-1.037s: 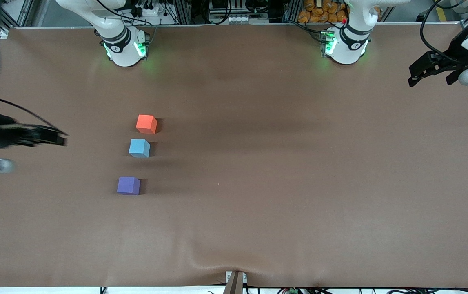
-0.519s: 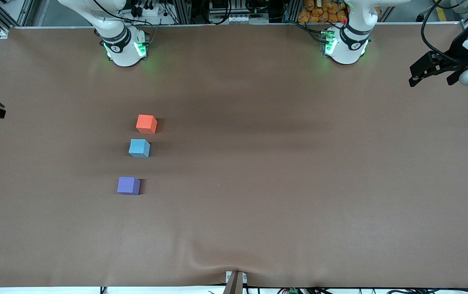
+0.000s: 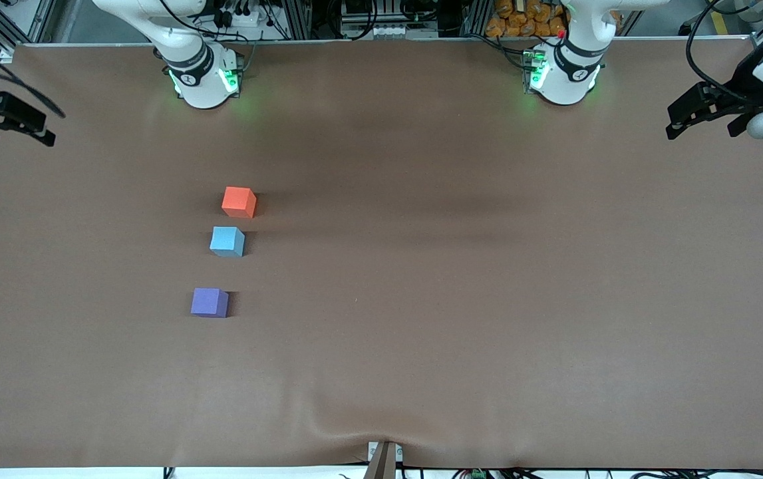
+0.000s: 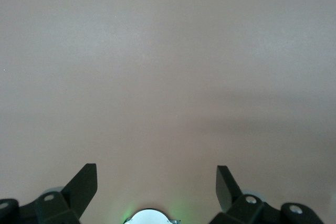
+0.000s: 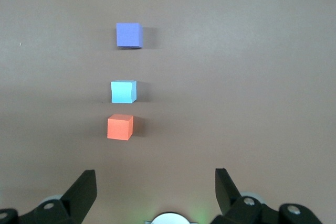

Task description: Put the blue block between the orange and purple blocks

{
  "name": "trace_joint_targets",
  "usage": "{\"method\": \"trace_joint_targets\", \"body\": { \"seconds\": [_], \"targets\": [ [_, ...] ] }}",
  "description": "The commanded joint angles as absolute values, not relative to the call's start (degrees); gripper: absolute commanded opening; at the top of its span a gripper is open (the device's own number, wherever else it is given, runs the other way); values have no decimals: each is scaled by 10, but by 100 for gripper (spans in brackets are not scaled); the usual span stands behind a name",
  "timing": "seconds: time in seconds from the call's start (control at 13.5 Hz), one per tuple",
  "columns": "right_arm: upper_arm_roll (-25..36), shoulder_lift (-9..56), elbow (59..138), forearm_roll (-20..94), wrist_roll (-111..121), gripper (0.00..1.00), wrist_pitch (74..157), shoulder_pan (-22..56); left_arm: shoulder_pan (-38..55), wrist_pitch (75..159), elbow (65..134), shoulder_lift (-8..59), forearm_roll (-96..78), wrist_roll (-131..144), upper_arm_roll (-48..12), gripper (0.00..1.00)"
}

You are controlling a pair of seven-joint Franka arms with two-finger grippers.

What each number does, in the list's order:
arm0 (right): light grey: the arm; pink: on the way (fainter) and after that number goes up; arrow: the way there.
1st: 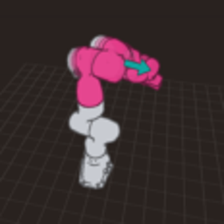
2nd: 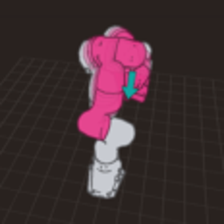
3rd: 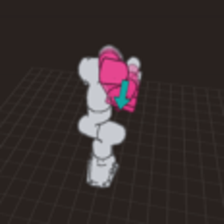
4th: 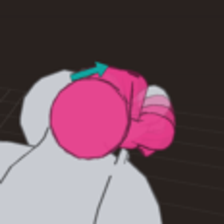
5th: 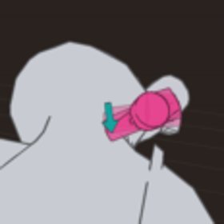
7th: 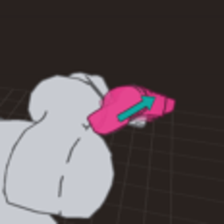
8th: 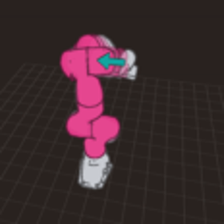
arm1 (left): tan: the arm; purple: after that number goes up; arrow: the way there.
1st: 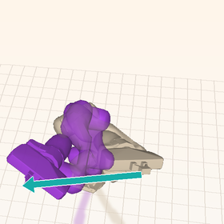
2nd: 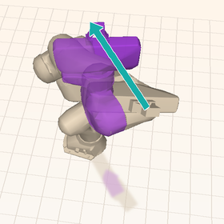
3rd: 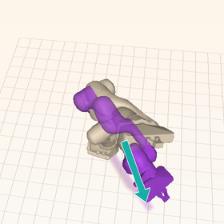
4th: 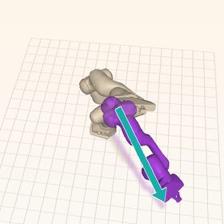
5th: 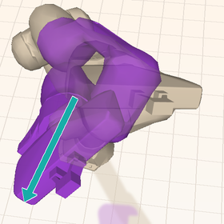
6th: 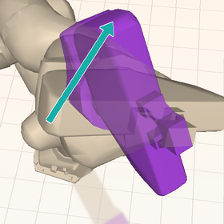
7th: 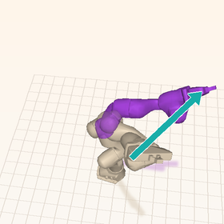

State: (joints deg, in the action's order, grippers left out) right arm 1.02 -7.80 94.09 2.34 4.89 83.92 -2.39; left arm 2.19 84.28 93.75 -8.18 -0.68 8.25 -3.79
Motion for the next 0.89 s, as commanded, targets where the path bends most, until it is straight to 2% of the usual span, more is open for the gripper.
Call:
{"method": "trace_joint_targets", "body": {
  "seconds": [0.0, 0.3, 0.81],
  "targets": [
    [10, -54, 884, -24, 69, 100, 835, -5, 19, 817, 930, -94, 3, 74, -45, 100],
    [11, 10, 789, -31, 69, 100, 789, 4, 18, 816, 930, -104, 2, 73, -40, 100],
    [11, 12, 787, -25, 68, 100, 791, 3, 18, 813, 900, -96, 4, 79, -37, 100]
  ]
}}
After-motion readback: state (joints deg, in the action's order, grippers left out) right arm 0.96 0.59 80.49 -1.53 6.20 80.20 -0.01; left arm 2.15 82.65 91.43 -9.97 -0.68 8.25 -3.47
